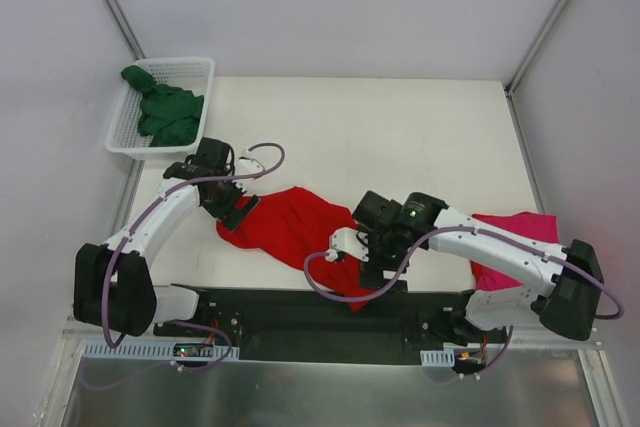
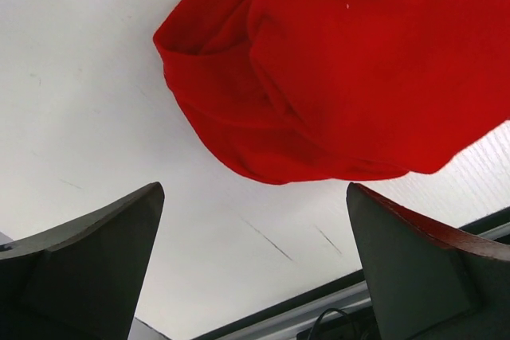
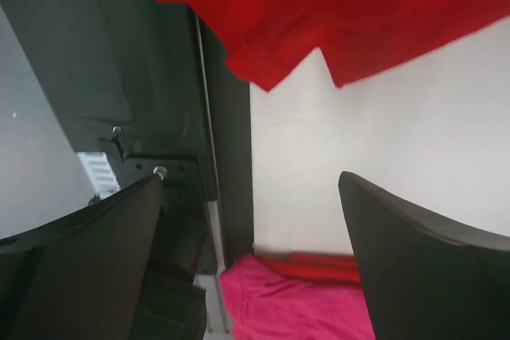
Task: Fold and stack the t-shirts
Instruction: Flatten out the tshirt
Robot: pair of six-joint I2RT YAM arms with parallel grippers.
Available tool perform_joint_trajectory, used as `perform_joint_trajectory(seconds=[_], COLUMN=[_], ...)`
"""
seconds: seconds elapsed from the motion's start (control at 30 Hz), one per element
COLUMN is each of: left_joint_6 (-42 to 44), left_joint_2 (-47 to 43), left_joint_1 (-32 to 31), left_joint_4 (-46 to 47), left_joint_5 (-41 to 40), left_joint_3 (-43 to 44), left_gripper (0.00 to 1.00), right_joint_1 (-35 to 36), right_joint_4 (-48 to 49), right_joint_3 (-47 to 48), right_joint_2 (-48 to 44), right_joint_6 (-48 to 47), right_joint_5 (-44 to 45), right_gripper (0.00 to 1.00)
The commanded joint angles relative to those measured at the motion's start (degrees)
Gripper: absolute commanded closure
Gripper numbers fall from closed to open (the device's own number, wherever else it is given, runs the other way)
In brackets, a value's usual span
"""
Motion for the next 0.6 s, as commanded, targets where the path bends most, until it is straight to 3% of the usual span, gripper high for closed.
perform_joint_trajectory(seconds=[0.0,0.23,0.5,0.57], left_joint_6=[-0.7,-0.35,1.4,1.4], left_joint_2=[2.87,5.78,7.97,8.41], left_joint_1=[0.29,0.82,1.17,1.17], left_joint_4=[3.86,8.35,10.19,10.81], left_joint_5=[-1.13,-0.25,-0.07,0.54], left_joint_3=[0.89,1.6,1.07,1.07], left_gripper=[0.01,0.01,0.01,0.01], right_joint_1=[2.77,5.77,7.97,8.23], right_joint_4=[12.25,29.55,31.51,32.04], right_joint_3=[-3.37,-10.57,-11.28,-12.51], right_joint_2=[1.7,5.76,7.52,7.34], right_joint_6=[2.73,10.55,13.63,13.63], right_joint_5=[-0.46,5.32,3.32,3.23], right_gripper=[0.04,0.03,0.01,0.07])
